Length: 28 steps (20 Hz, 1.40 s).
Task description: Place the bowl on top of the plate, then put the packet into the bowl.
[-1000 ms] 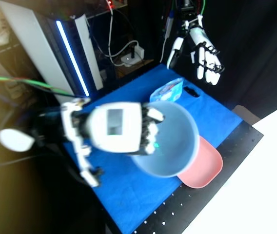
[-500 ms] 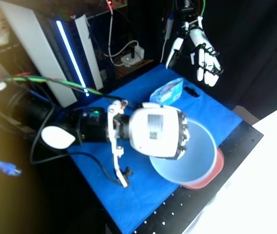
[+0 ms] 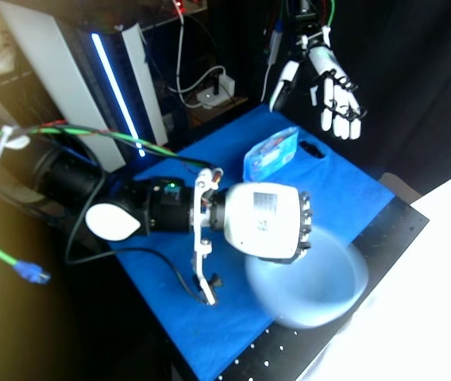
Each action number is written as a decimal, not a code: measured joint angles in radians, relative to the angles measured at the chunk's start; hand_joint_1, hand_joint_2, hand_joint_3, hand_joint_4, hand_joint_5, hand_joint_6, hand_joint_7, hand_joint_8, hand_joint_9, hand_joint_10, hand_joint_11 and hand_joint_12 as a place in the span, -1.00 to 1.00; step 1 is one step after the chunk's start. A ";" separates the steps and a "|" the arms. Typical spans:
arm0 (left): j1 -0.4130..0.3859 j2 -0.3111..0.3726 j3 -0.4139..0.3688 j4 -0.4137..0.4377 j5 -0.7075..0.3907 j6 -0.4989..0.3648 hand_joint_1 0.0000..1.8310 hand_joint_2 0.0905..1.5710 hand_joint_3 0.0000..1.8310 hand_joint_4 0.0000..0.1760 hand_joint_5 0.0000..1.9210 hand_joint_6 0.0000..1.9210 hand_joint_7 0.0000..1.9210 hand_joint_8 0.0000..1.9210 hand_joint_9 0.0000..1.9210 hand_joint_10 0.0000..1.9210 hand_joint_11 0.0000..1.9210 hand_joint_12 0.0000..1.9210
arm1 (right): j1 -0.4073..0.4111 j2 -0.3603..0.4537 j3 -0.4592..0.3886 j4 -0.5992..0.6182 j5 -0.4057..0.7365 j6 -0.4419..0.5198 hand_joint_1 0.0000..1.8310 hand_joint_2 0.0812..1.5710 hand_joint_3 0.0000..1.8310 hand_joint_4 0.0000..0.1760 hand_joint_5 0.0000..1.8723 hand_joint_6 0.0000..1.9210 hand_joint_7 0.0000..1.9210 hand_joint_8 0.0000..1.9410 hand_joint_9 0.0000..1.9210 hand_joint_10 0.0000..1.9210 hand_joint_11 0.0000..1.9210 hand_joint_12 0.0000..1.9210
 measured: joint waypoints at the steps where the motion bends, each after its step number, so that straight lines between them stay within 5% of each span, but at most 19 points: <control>1: 0.000 0.000 0.000 0.002 0.000 0.000 -0.21 0.19 -1.00 -0.55 -0.65 -1.00 -0.71 -1.00 -0.73 -1.00 -1.00 -0.25 | 0.003 0.000 0.000 -0.001 0.000 0.000 0.64 0.59 -0.62 -0.98 0.24 0.99 0.35 1.00 0.49 1.00 0.52 1.00; 2: 0.000 0.000 0.000 0.002 -0.002 0.000 -0.25 0.18 -1.00 -0.40 -0.65 -1.00 -0.70 -1.00 -0.74 -0.99 -1.00 -0.63 | 0.005 0.000 0.000 0.000 0.001 0.000 0.65 0.60 -0.71 -1.00 0.17 0.76 0.28 1.00 0.42 1.00 0.44 1.00; 3: 0.000 0.000 0.000 0.001 -0.002 0.000 -0.25 0.18 -1.00 -0.26 -0.66 -1.00 -0.70 -1.00 -0.75 -0.99 -1.00 -0.67 | 0.005 0.000 0.000 -0.001 0.002 0.000 0.50 0.70 -0.82 -1.00 0.16 0.59 0.24 0.93 0.34 1.00 0.31 1.00; 7: 0.000 0.000 0.000 -0.001 -0.003 -0.002 -0.18 0.19 -1.00 -0.32 -0.65 -1.00 -0.72 -1.00 -0.75 -1.00 -1.00 -0.31 | 0.005 0.000 -0.011 -0.001 0.002 0.000 0.37 0.84 -0.93 -1.00 0.07 0.32 0.13 0.57 0.12 0.81 0.01 0.98; 8: 0.000 0.000 0.000 -0.001 -0.003 -0.002 -0.20 0.19 -1.00 -0.68 -0.62 -1.00 -0.70 -1.00 -0.73 -1.00 -1.00 -0.17 | 0.005 0.000 -0.011 -0.002 0.001 0.000 0.41 0.15 -0.15 -1.00 0.00 0.32 -0.23 0.78 0.05 0.79 -0.01 0.98; 11: 0.000 0.000 0.000 -0.001 -0.003 -0.003 -0.20 0.19 -1.00 -0.73 -0.63 -1.00 -0.71 -1.00 -0.72 -1.00 -1.00 -0.13 | 0.005 0.000 -0.011 -0.002 0.001 0.000 0.30 0.00 0.00 -1.00 -0.17 0.52 -0.12 0.79 0.07 0.76 0.07 0.97; 12: 0.000 -0.001 0.000 -0.002 -0.003 -0.004 -0.24 0.20 -1.00 -0.60 -0.64 -1.00 -0.71 -1.00 -0.72 -1.00 -1.00 -0.17 | 0.005 0.000 -0.013 -0.002 0.000 0.000 0.40 0.07 0.00 -1.00 -0.03 0.34 -0.23 0.84 0.08 0.74 0.07 0.96; 14: 0.000 -0.001 0.000 -0.001 -0.003 -0.004 -0.22 0.18 -1.00 -0.64 -0.64 -1.00 -0.70 -1.00 -0.71 -1.00 -1.00 -0.13 | 0.005 0.000 -0.016 -0.002 0.002 0.000 0.24 0.67 -0.59 -1.00 0.04 -0.06 0.03 0.25 0.05 0.52 0.02 0.81; 16: 0.000 -0.001 0.000 -0.002 -0.003 -0.004 -0.21 0.18 -1.00 -0.63 -0.64 -1.00 -0.70 -1.00 -0.71 -1.00 -1.00 -0.13 | 0.005 0.000 -0.024 -0.002 0.008 -0.001 0.19 0.86 -0.93 -1.00 0.10 -0.37 0.04 0.20 0.05 0.60 0.06 0.88; 18: 0.000 -0.001 0.000 -0.001 -0.003 -0.004 -0.16 0.18 -1.00 -0.58 -0.64 -1.00 -0.72 -1.00 -0.74 -1.00 -1.00 -0.21 | 0.006 0.000 -0.026 -0.003 0.015 -0.001 0.17 0.87 -0.99 -1.00 0.16 -0.64 -0.03 0.37 0.03 0.78 0.08 1.00; 19: 0.000 -0.001 0.000 -0.003 -0.003 -0.004 -0.16 0.18 -1.00 -0.66 -0.63 -1.00 -0.71 -1.00 -0.73 -0.99 -1.00 -0.17 | 0.007 0.001 -0.027 -0.003 0.016 -0.001 0.35 0.70 -1.00 -1.00 0.16 -0.76 -0.25 0.55 -0.03 0.67 0.00 0.95; 20: 0.000 -0.001 0.000 -0.003 -0.003 -0.004 -0.16 0.18 -1.00 -0.66 -0.63 -1.00 -0.71 -1.00 -0.73 -0.99 -1.00 -0.17 | 0.007 0.003 -0.030 -0.003 0.019 -0.001 0.35 0.70 -1.00 -1.00 0.16 -0.76 -0.25 0.55 -0.03 0.67 0.00 0.95; 21: 0.000 -0.001 0.000 -0.003 -0.003 -0.004 -0.18 0.18 -1.00 -0.60 -0.62 -1.00 -0.70 -1.00 -0.71 -0.99 -1.00 -0.12 | 0.007 0.008 -0.038 -0.003 0.024 -0.001 0.18 0.83 -0.97 -1.00 0.11 -0.92 -0.17 0.00 -0.09 0.36 -0.11 0.71; 22: 0.000 -0.001 0.000 -0.003 -0.003 -0.004 -0.17 0.18 -1.00 -0.60 -0.63 -1.00 -0.70 -1.00 -0.72 -1.00 -1.00 -0.13 | 0.007 0.011 -0.043 -0.004 0.031 -0.001 0.33 0.70 -1.00 -1.00 0.02 -0.97 -0.32 0.49 -0.12 0.38 -0.09 0.71; 25: 0.000 -0.001 0.000 -0.003 -0.003 -0.004 -0.19 0.19 -1.00 -0.60 -0.61 -1.00 -0.69 -1.00 -0.70 -1.00 -1.00 -0.14 | 0.012 0.017 -0.051 -0.006 0.049 0.000 0.33 0.75 -1.00 -1.00 -0.14 -1.00 -0.46 0.75 -0.24 0.24 -0.21 0.64; 26: 0.000 -0.001 0.000 -0.003 -0.004 -0.004 -0.23 0.17 -1.00 -0.21 -0.61 -1.00 -0.68 -1.00 -0.73 -0.99 -1.00 -0.74 | 0.017 0.022 -0.056 -0.007 0.053 0.000 0.05 0.85 -0.99 -1.00 -0.21 -1.00 -0.44 -0.11 -0.29 -0.08 -0.36 0.44; 27: 0.000 -0.001 0.000 -0.003 -0.003 -0.004 -0.33 0.16 -1.00 0.21 -0.61 -1.00 -0.65 -1.00 -0.71 -0.99 -1.00 -0.84 | 0.018 0.026 -0.060 -0.008 0.060 0.000 -0.10 0.90 -0.99 -1.00 -0.25 -1.00 -0.35 -0.59 -0.29 -0.34 -0.47 0.30; 28: 0.000 -0.001 0.000 -0.005 -0.004 -0.004 -0.38 0.19 -1.00 0.52 -0.62 -1.00 -0.65 -1.00 -0.73 -1.00 -1.00 -0.83 | 0.019 0.032 -0.065 -0.008 0.067 -0.001 -0.15 0.92 -1.00 -1.00 -0.27 -1.00 -0.32 -0.80 -0.32 -0.43 -0.54 0.32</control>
